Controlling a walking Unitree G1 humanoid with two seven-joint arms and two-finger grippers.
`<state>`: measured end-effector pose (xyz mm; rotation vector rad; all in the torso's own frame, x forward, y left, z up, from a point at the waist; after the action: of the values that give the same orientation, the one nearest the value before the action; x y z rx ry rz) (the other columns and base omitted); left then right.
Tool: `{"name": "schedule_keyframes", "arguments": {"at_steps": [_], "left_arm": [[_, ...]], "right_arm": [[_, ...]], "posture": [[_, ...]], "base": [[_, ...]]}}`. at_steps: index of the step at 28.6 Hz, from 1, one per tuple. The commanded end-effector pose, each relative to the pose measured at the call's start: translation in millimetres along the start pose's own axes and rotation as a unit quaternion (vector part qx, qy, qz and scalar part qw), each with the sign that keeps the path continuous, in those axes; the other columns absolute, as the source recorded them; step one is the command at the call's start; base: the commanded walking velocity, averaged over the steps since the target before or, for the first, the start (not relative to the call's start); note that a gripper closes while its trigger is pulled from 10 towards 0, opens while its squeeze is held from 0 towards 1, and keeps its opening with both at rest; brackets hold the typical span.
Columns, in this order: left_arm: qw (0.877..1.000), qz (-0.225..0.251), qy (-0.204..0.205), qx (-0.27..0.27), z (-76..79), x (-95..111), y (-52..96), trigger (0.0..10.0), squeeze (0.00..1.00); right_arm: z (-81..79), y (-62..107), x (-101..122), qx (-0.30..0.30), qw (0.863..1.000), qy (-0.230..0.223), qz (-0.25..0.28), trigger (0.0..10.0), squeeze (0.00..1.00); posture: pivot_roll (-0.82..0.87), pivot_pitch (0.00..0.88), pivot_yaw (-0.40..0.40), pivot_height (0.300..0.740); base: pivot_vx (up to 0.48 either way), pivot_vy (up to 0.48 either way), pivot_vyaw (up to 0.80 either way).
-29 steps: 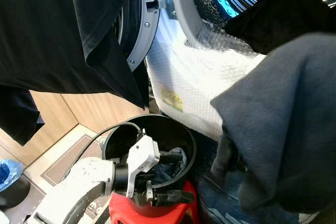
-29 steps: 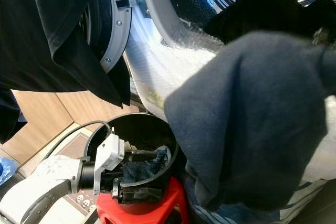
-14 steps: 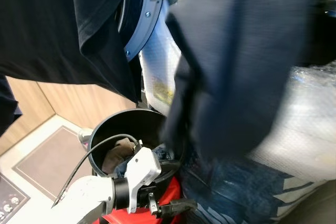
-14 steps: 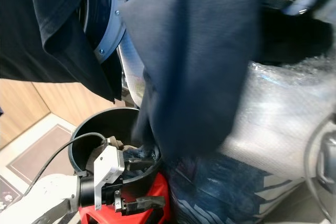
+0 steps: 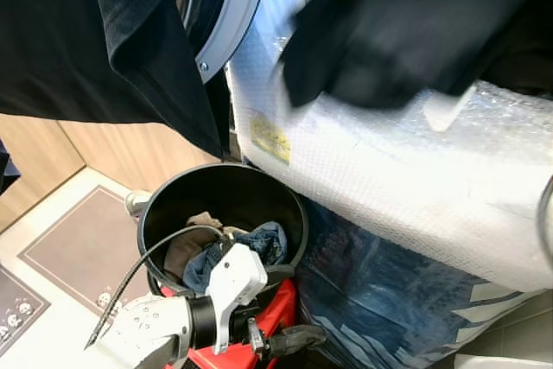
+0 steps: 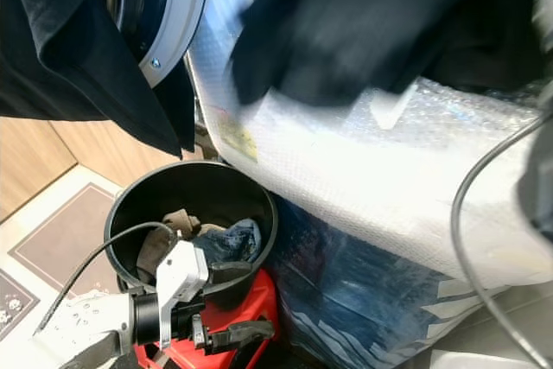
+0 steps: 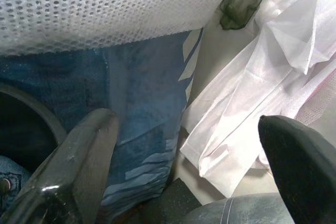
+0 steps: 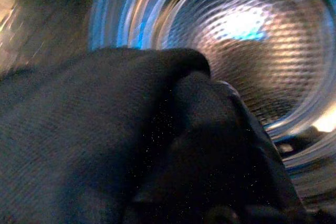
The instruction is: Clothes washing
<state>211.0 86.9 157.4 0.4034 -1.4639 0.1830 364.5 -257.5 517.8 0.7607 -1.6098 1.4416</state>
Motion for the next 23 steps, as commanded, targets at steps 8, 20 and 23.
{"name": "schedule_keyframes", "arguments": {"at_steps": [8,20,23], "left_arm": [[1.000,0.004,0.005,-0.005,5.4,4,-2.2,10.0,0.00],[1.000,0.001,0.008,-0.003,5.6,3,-2.0,10.0,0.00],[1.000,0.001,0.009,-0.003,5.6,3,-2.3,10.0,0.00]], "right_arm": [[1.8,0.8,30,-0.058,0.997,-0.026,0.047,10.0,0.00],[-32.7,-0.5,-36,0.061,0.984,0.125,-0.111,10.0,0.00],[-18.6,1.4,-45,0.029,0.982,0.127,-0.138,10.0,0.00]], "posture": [[-0.06,0.189,-0.063,0.740],[-0.05,0.180,-0.064,0.740],[-0.05,0.177,-0.064,0.740]], "base": [[0.000,0.000,0.00],[0.000,0.000,0.00],[0.000,0.000,0.00]]}}
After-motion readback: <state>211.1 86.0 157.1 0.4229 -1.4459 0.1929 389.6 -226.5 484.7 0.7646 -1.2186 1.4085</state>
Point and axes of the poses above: a point about 5 cm out from each wrist's last joint towards the gripper, its own y axis pointing back from the gripper into the wrist, its own x axis along the axis of the wrist's last joint, z = x × y, the point moved 1 cm from there along -y, pointing out of the wrist towards the gripper, and after that the axes turned 3 degrees about y, right-handed, at the moved point
